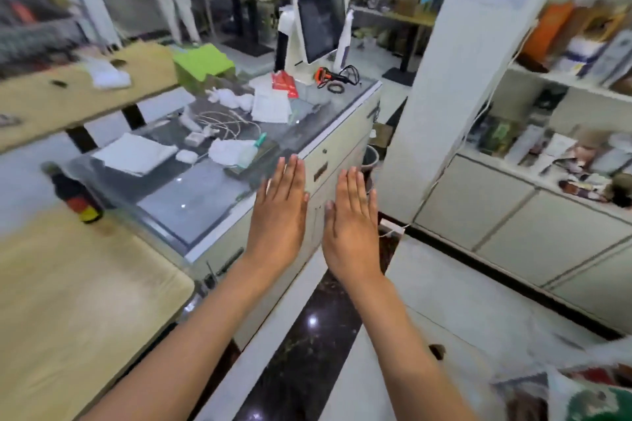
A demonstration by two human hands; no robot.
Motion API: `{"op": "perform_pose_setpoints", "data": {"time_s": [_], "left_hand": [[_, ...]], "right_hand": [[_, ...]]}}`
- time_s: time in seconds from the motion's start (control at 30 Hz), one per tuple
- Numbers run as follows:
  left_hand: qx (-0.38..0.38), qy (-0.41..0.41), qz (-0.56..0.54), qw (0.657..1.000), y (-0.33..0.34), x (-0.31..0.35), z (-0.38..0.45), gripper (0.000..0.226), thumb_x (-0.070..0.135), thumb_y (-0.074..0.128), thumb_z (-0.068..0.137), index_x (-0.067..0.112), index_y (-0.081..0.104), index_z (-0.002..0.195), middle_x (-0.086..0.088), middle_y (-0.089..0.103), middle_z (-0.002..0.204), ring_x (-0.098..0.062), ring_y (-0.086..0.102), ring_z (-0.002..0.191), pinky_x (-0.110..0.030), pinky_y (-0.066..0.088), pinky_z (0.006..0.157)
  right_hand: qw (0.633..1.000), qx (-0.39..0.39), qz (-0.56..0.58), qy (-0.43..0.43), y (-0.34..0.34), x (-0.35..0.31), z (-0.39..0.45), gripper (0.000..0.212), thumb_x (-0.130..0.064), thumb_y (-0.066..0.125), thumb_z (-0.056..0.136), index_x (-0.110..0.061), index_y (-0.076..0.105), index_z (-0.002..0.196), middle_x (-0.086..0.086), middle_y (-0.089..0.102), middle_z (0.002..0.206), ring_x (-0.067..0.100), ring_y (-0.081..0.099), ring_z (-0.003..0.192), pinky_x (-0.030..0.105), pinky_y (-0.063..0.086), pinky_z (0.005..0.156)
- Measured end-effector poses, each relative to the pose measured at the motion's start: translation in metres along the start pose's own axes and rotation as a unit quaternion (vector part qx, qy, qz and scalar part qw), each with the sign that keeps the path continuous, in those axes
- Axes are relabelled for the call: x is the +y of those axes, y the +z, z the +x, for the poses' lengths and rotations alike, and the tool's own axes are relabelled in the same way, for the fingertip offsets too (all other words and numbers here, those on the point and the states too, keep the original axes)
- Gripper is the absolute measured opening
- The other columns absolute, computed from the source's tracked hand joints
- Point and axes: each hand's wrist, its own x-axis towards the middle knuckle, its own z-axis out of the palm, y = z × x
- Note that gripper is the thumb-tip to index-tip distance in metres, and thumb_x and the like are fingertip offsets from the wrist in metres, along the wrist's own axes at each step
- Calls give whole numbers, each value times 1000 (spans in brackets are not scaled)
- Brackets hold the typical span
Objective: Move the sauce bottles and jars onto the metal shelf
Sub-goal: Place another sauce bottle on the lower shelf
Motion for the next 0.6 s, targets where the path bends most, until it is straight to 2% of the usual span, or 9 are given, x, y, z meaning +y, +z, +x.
{"op": "perform_pose_setpoints", "data": {"time_s": [0.13,0.3,0.5,0.6], "left_hand": [[42,-80,-16,996,-36,-120,3,53,26,21,106,13,3,154,0,0,162,-12,-10,148,-39,5,122],[83,-171,-12,982,-74,-266,-9,52,27,22,106,12,10,154,0,6,162,-13,-3,149,-36,7,122],[99,-268,-7,958,-103,-383,-36,51,26,25,106,14,14,154,0,11,162,-14,0,149,-37,10,121],[93,-308,-3,947,-109,-424,-47,49,27,24,105,14,22,153,0,20,160,-16,3,150,-39,11,121]], "right_hand": [[996,-66,44,-48,77,-92,29,54,-27,21,108,-12,6,157,2,1,165,9,-9,151,34,-8,123],[982,-137,68,-108,174,-195,63,53,-26,25,108,-11,10,157,3,5,165,10,-4,151,36,-1,124],[957,-225,97,-159,256,-288,86,52,-25,27,108,-12,14,157,3,9,165,11,1,152,32,1,124],[942,-268,121,-163,293,-320,103,52,-27,27,108,-13,15,157,2,11,165,11,4,152,28,3,123]]}}
